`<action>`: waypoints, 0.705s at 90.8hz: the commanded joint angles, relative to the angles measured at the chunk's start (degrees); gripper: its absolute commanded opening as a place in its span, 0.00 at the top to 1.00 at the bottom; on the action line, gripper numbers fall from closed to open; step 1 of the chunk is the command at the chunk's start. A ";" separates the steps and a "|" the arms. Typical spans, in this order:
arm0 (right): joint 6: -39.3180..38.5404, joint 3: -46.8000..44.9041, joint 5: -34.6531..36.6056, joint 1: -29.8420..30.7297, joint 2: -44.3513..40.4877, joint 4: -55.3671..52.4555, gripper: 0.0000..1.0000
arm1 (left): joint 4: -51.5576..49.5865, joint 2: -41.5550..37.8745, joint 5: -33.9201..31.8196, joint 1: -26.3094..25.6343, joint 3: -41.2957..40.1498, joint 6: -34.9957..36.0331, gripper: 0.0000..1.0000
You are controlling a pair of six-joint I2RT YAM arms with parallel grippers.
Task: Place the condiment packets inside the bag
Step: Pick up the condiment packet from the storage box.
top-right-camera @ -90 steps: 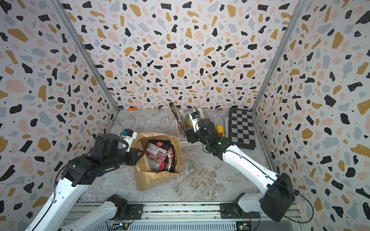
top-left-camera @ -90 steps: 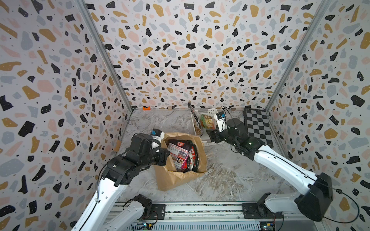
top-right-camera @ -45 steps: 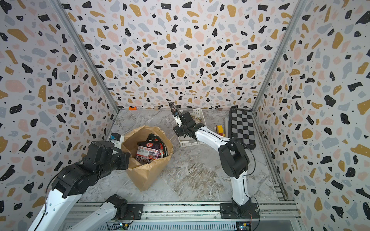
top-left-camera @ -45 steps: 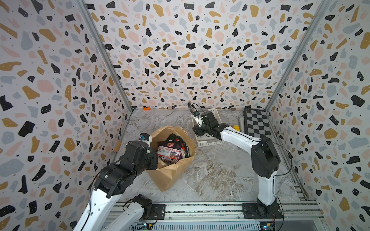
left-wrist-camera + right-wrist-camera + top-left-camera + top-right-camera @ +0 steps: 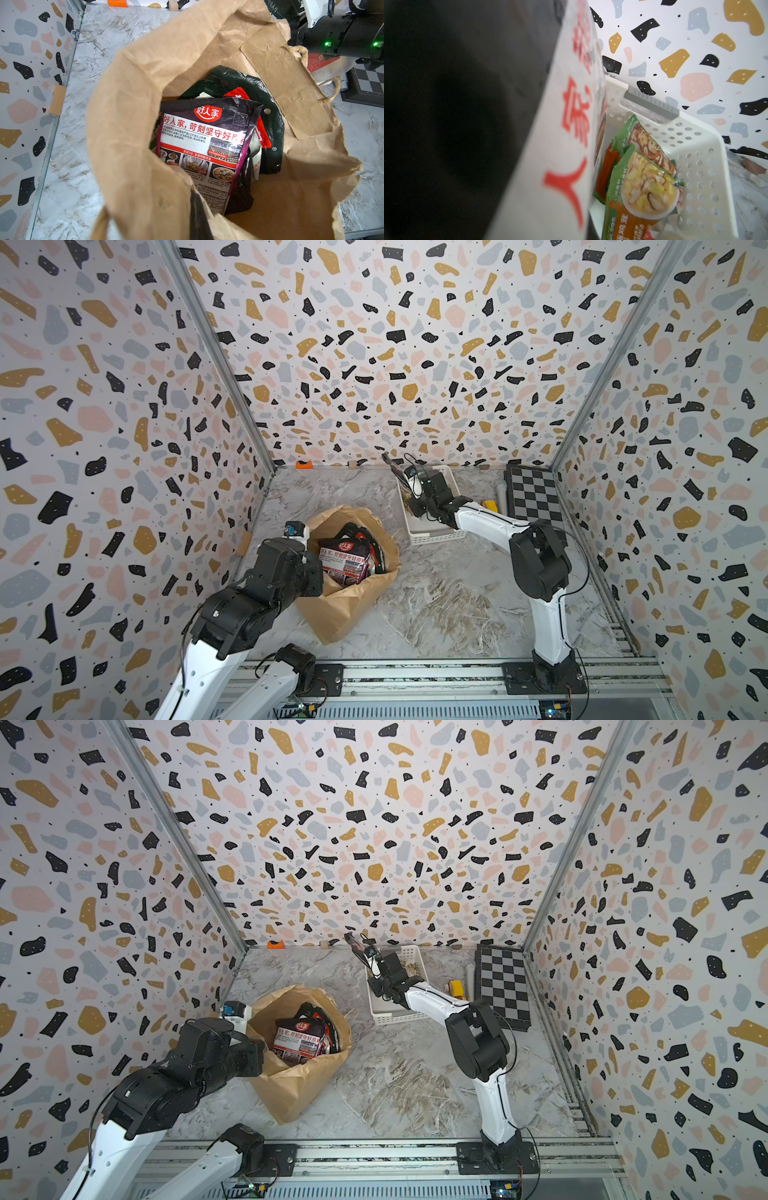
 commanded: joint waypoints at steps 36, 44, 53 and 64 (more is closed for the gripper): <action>3.00 -14.06 -3.93 -0.16 -37.17 3.04 1.00 | 21.78 2.50 19.16 0.16 -0.48 -7.91 1.00; 5.11 -15.50 -8.18 -0.07 -44.27 -0.87 1.00 | 25.50 3.71 21.55 0.28 -1.31 -10.37 1.00; 8.46 -16.04 -15.46 0.61 -51.30 -6.65 1.00 | 26.83 5.60 21.98 0.35 -1.56 -11.60 1.00; 13.42 -17.53 -23.73 3.35 -57.88 -10.02 1.00 | 27.27 7.06 21.93 0.71 -1.56 -11.87 1.00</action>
